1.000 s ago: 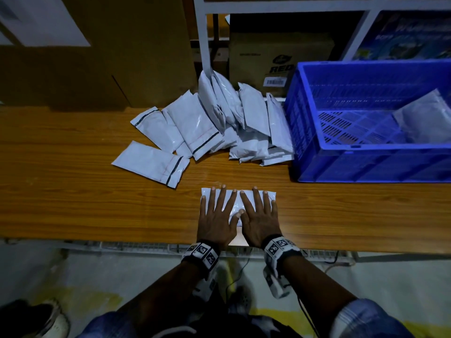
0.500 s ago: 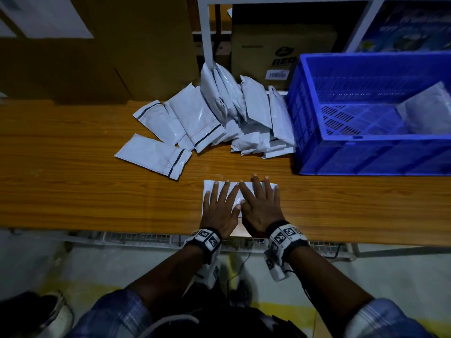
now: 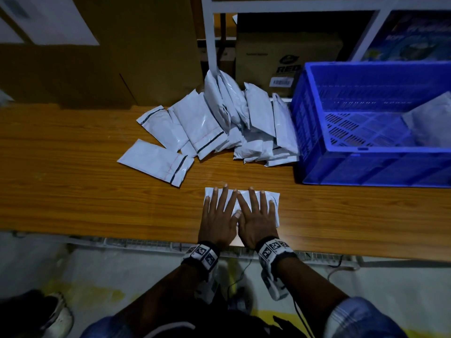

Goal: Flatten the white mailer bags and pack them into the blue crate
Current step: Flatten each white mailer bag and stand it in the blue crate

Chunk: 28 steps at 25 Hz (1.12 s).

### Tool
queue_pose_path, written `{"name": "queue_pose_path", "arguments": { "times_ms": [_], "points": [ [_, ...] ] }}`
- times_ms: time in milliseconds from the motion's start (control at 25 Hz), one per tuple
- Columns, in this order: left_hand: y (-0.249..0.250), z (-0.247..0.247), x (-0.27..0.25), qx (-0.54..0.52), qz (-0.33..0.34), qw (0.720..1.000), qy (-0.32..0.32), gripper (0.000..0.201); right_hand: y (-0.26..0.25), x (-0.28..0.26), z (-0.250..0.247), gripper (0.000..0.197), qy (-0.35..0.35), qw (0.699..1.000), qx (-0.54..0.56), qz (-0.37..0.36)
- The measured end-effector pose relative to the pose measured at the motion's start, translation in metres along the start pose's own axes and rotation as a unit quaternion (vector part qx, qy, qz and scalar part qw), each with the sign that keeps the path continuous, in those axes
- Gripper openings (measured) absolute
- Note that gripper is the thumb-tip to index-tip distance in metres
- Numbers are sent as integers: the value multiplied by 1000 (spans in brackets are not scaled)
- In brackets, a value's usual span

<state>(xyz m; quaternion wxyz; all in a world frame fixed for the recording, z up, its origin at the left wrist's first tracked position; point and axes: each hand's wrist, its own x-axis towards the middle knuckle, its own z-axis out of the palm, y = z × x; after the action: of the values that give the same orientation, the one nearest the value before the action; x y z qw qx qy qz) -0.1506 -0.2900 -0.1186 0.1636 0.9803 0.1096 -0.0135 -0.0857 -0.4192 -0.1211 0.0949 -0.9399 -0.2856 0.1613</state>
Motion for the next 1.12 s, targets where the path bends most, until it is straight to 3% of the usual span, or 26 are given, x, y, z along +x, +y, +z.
{"name": "queue_pose_path", "arguments": {
  "times_ms": [120, 280, 400, 560, 800, 1000, 1120],
  "points": [
    [6, 2, 1, 50, -7, 999, 17, 60, 6, 5, -7, 57, -49, 998, 18, -16],
    [-3, 8, 5, 14, -35, 999, -38, 66, 10, 9, -15, 59, -103, 994, 22, -33],
    [-5, 10, 7, 2, -34, 998, -53, 66, 16, 5, -26, 58, -75, 994, 26, -73],
    [-2, 7, 7, 10, -46, 998, -38, 68, 21, -8, -28, 58, 22, 998, 45, -25],
    [-3, 10, 6, 30, -46, 998, -35, 66, 21, -9, -4, 56, 28, 1000, 14, 1],
    [2, 11, 4, 59, -30, 998, -3, 67, 23, -6, -8, 57, -3, 1000, 19, 1],
    [4, 15, 3, 46, -29, 998, -17, 65, 24, -4, -12, 58, -32, 999, 28, -4]
  ]
}}
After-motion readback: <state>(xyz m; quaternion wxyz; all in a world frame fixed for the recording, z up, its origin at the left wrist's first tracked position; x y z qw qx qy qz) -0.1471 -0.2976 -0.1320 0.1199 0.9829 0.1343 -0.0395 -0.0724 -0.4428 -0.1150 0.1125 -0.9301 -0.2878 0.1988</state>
